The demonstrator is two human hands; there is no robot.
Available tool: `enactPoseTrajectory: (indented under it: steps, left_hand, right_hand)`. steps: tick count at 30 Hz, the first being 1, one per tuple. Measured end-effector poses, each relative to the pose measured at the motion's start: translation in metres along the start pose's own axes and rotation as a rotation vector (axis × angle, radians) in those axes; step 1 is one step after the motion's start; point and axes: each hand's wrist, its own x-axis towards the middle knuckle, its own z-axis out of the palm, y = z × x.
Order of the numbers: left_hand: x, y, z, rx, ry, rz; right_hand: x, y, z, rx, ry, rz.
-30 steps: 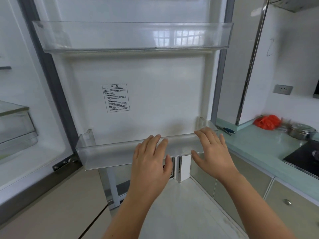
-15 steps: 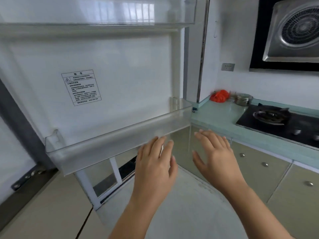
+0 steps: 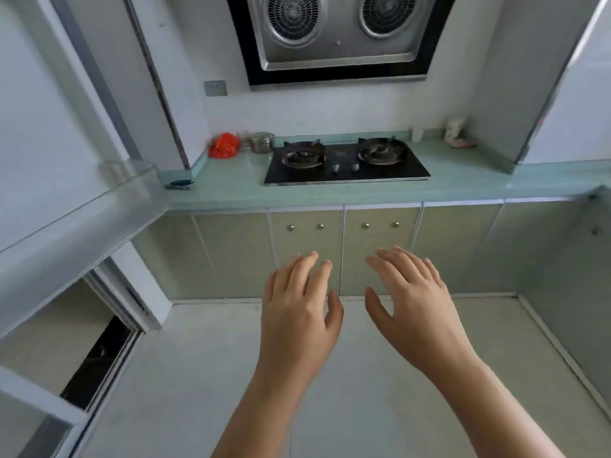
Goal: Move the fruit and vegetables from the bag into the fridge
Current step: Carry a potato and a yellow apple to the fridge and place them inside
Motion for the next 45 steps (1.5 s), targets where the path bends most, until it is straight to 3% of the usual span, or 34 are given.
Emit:
enactPoseTrajectory:
  steps: [14,22,31,45]
  left_hand:
    - [0.077,0.238,0.174,-0.358,-0.138,0.297]
    - [0.113,0.376,0.273,-0.513,-0.229,0.370]
    - [0.169,0.437,0.389,-0.610,-0.312,0.451]
    - [0.326,0.508,0.597,-0.796,-0.376,0.592]
  right_hand:
    - [-0.051,0.243,-0.114,-0.257,0.165,0.374]
    - [-0.072,0.387,-0.174,-0.372,0.203,0.529]
    - [-0.050,0.509,-0.167,-0.443,0.222,0.660]
    - [0.071,0.711,-0.138,-0.602,0.292,0.838]
